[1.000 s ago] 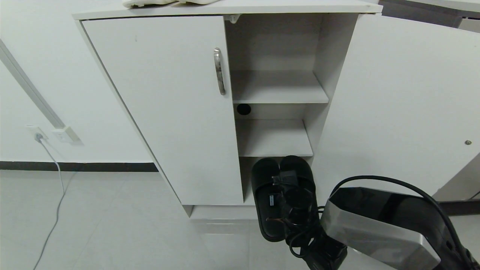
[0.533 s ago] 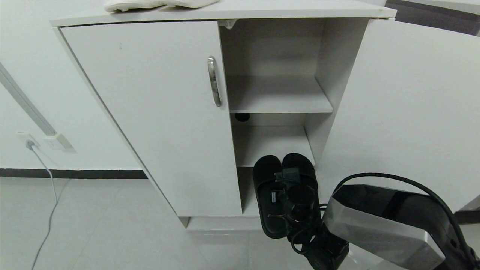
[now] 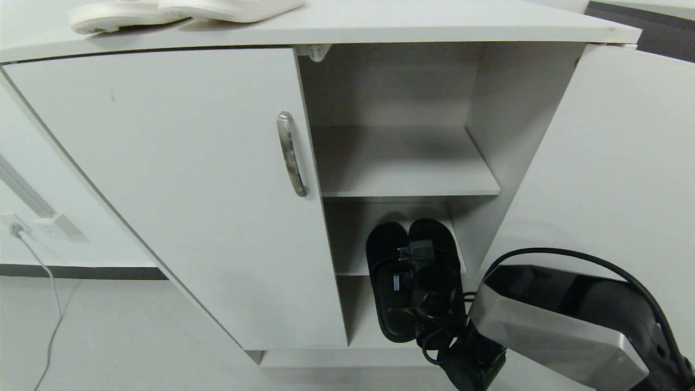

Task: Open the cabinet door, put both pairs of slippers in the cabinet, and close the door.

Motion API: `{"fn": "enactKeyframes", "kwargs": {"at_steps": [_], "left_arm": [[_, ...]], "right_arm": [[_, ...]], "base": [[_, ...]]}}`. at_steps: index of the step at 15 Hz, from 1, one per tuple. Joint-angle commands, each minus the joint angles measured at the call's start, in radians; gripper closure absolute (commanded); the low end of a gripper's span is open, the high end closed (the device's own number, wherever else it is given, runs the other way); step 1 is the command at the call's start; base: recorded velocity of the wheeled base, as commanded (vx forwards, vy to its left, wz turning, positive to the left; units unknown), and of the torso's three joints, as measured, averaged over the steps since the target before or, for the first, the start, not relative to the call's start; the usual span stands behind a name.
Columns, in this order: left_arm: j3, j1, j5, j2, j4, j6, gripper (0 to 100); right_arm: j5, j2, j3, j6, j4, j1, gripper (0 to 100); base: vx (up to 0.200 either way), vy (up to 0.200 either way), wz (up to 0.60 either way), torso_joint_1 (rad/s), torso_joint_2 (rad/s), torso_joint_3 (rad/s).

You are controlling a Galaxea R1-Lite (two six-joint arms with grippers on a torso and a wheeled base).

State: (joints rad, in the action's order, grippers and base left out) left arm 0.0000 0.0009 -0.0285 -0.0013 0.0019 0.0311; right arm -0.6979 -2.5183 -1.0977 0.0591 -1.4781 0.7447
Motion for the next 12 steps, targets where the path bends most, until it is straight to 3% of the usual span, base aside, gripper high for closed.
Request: {"fn": "enactKeyframes", "kwargs": {"at_steps": [1,5,9,12], "left_arm": [[0.000,0.001,-0.001,0.001,0.000,0.001,100],[0.000,0.001,-0.001,0.001,0.000,0.001,100],[0.000,0.001,-0.001,0.001,0.000,0.001,100],[0.000,0.001,-0.001,0.001,0.000,0.001,100]], "right_arm": [[0.008,0.001,-0.039,0.008,0.021,-0.011,100],[0.026,-0.007,-0.165,-0.001,0.203,-0.050,100],[0.031,-0.053,-0.376,-0.090,0.415,-0.076,100],[0.047,-0.111,-0.508,-0.091,0.478,-0.116,100]], "base": [[0.000,0.000,0.00,0.000,0.00,0.000],[0.000,0.000,0.00,0.000,0.00,0.000],[0.000,0.000,0.00,0.000,0.00,0.000],[0.000,0.000,0.00,0.000,0.00,0.000]]}}
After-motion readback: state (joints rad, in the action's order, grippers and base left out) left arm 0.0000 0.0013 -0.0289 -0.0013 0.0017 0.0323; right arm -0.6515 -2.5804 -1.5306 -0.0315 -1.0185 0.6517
